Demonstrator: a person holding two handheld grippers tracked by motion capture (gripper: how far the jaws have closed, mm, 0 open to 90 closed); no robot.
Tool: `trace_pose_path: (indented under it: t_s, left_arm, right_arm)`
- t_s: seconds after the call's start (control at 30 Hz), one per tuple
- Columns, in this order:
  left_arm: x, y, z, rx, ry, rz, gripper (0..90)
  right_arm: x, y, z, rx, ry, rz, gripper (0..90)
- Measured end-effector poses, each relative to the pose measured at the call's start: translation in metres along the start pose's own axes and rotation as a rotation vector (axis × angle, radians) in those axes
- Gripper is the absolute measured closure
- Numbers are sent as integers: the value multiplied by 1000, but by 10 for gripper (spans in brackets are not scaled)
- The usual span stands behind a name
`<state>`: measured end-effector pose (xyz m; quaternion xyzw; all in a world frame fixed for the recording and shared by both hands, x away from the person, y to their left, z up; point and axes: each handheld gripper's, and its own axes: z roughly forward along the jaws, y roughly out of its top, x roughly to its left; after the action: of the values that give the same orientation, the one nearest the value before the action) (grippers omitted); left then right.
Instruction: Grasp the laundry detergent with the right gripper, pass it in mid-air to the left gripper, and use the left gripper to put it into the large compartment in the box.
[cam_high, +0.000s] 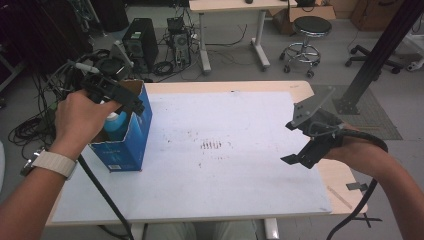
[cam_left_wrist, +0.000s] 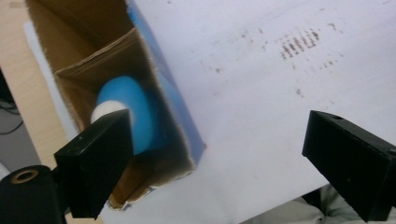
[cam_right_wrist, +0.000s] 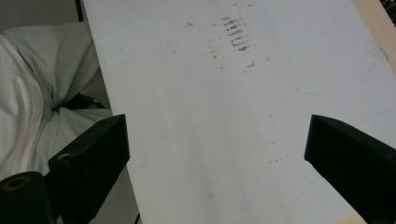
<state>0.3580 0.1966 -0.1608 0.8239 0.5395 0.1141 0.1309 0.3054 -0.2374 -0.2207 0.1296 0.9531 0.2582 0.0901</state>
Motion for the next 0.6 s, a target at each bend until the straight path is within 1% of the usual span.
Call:
trace_pose_path:
  t_s: [0.13,0.27,0.4,0.6]
  left_arm:
    - [-10,5,-2,14,-13,41,82]
    - [-16,10,-3,13,-27,66,78]
    - [-21,15,-2,16,-37,88,78]
    - [-28,24,1,24,-48,136,76]
  right_arm:
    - [0,-1,0,0,0,5,65]
    - [0,-1,0,2,0,6,65]
    - [-1,-2,1,4,2,11,64]
    - [-1,-3,3,12,5,18,65]
